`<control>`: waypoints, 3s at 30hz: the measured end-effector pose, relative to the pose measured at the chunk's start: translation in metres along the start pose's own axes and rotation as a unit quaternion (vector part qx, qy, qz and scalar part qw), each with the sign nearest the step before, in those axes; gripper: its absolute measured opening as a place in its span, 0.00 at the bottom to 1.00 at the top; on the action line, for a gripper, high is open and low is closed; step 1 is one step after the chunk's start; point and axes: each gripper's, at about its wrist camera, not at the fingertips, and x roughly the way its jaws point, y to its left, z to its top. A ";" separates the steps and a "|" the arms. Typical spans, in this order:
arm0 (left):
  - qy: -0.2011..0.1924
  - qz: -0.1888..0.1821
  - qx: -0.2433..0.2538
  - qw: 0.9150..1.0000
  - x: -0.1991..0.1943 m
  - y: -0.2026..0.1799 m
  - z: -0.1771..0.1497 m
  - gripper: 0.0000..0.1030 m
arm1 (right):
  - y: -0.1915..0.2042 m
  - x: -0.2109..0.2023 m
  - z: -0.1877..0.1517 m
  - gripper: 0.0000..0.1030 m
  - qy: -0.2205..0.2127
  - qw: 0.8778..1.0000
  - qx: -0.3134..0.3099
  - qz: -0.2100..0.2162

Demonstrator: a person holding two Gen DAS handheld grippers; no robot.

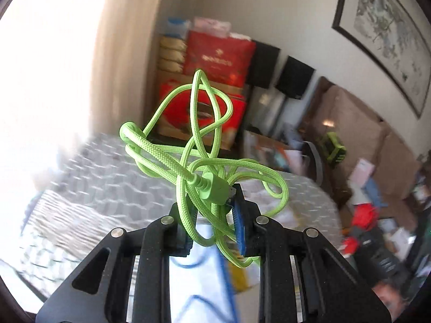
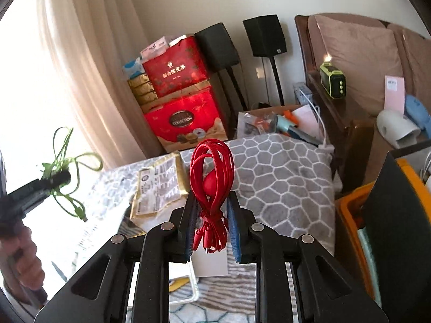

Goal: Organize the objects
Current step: 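Lift the red cable with the right gripper and carry it toward the cardboard box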

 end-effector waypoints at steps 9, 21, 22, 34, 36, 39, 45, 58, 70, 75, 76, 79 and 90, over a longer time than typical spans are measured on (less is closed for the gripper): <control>-0.002 0.053 -0.019 0.998 -0.002 0.051 -0.036 0.21 | 0.036 0.006 -0.011 0.20 0.007 0.998 -0.045 0.032; -0.062 0.072 -0.019 0.995 -0.038 0.055 -0.030 0.21 | 0.070 -0.067 -0.007 0.20 0.003 0.991 -0.076 0.114; -0.063 0.071 -0.018 0.995 -0.039 0.053 -0.031 0.21 | 0.069 -0.078 -0.007 0.20 -0.002 0.992 -0.075 0.106; -0.071 0.045 -0.011 0.996 -0.063 0.012 -0.035 0.21 | 0.022 -0.177 -0.028 0.20 -0.077 0.994 -0.079 0.001; -0.072 0.040 -0.007 0.997 -0.067 -0.001 -0.035 0.21 | 0.015 -0.181 -0.030 0.20 -0.082 0.994 -0.075 -0.016; -0.078 0.028 0.003 0.997 -0.077 -0.020 -0.036 0.21 | 0.015 -0.187 -0.032 0.20 -0.098 0.990 -0.095 -0.037; -0.074 0.007 0.025 0.997 -0.089 -0.061 -0.040 0.21 | 0.016 -0.207 -0.031 0.20 -0.167 0.973 -0.143 -0.067; -0.066 -0.004 0.042 0.997 -0.086 -0.103 -0.041 0.22 | -0.038 -0.214 -0.029 0.20 -0.188 0.974 -0.074 -0.104; -0.069 -0.026 0.064 0.995 -0.080 -0.144 -0.052 0.22 | -0.050 -0.226 -0.027 0.20 -0.202 0.969 -0.065 -0.128; -0.078 -0.045 0.075 0.993 -0.088 -0.155 -0.050 0.22 | -0.056 -0.230 -0.025 0.20 -0.204 0.968 -0.059 -0.132; -0.082 -0.048 0.078 0.992 -0.090 -0.157 -0.050 0.22 | -0.056 -0.230 -0.024 0.20 -0.205 0.968 -0.058 -0.133; -0.082 -0.053 0.081 0.992 -0.091 -0.164 -0.050 0.22 | -0.060 -0.230 -0.024 0.20 -0.206 0.967 -0.057 -0.137; -0.073 -0.071 0.093 0.990 -0.084 -0.184 -0.059 0.22 | -0.072 -0.237 -0.023 0.20 -0.210 0.965 -0.047 -0.149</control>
